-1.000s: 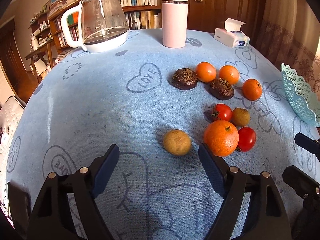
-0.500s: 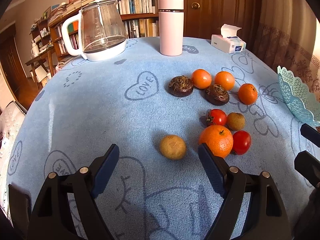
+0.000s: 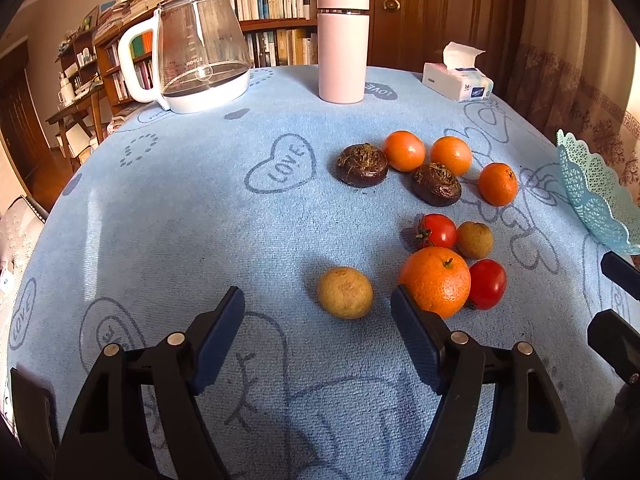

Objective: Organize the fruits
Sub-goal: 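Move the right tool toward the large orange tangerine near the dark fruits, then grasp the orange tangerine with the right tool while the left tool grasps the brown round fruit, then carry the tangerine and brown fruit to the green basket and release both, then withdraw both tools from the basket back toward the fruit pile, then grasp the dark brown round fruit with the left tool, then grasp the second dark brown fruit with the right tool while the left tool holds its fruit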

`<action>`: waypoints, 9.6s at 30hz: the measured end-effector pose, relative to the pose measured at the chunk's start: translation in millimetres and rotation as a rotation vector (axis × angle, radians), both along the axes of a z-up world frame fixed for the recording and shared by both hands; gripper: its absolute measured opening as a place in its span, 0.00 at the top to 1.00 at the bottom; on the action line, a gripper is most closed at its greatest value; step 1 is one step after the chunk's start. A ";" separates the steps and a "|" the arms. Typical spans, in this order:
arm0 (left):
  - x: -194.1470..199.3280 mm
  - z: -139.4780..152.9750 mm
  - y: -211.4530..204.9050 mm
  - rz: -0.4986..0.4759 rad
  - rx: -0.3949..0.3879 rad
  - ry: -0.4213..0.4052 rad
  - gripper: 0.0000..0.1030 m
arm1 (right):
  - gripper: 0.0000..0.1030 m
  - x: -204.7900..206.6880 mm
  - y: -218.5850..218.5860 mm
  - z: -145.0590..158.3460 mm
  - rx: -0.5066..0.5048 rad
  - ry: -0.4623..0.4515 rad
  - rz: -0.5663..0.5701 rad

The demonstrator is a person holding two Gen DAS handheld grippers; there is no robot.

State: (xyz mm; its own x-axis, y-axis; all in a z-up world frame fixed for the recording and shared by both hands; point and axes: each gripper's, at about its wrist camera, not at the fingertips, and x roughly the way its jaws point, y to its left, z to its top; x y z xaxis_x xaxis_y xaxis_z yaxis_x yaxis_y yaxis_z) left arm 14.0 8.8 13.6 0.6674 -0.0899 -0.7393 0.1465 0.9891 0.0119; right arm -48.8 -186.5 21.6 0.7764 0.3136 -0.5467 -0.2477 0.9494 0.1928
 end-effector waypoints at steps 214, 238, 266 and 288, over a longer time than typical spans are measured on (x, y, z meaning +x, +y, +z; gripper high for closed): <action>111.9 13.0 -23.6 0.016 -0.018 0.033 0.26 | 0.25 -18.6 -167.8 34.4 -0.035 -0.290 -0.636; 103.0 19.0 -15.3 -0.010 -0.101 -0.020 0.59 | 0.25 -14.8 -123.4 34.7 -0.248 -0.349 -0.587; 85.7 54.0 24.6 0.121 -0.182 -0.149 0.59 | 0.44 136.5 42.6 -4.0 -0.022 0.194 0.005; 83.5 55.4 24.6 0.118 -0.195 -0.155 0.59 | 0.59 135.3 51.4 -2.1 -0.043 0.188 0.006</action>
